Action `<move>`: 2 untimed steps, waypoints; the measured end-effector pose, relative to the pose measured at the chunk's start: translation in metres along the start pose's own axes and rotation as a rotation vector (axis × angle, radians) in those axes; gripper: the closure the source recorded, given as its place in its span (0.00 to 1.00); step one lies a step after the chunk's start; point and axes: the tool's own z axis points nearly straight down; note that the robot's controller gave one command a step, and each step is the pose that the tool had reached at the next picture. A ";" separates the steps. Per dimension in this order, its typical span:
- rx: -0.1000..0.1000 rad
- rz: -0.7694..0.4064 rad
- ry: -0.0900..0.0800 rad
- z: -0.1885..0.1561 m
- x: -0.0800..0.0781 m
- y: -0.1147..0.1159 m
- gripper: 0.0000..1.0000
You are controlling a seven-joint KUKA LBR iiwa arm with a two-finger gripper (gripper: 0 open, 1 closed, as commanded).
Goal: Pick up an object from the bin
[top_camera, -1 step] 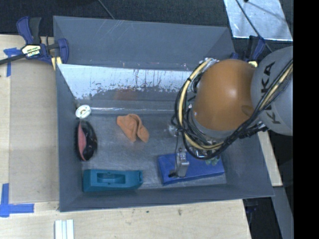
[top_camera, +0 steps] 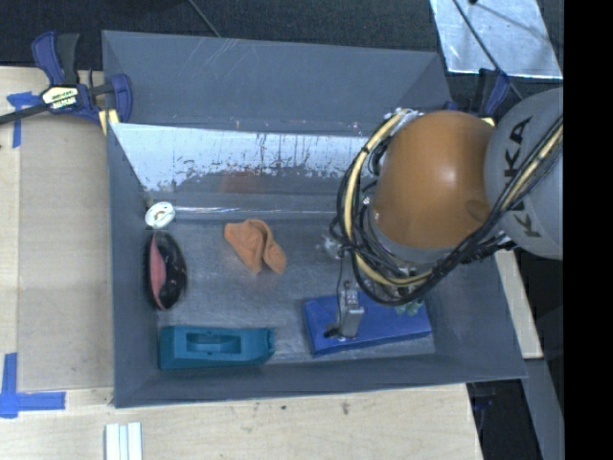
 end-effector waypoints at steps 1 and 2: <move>0.000 -0.034 -0.004 0.025 -0.050 0.056 0.00; -0.003 -0.025 -0.001 0.036 -0.055 0.066 0.00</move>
Offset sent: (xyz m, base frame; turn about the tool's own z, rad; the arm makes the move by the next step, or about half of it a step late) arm 0.0290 0.0131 -0.0438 0.0212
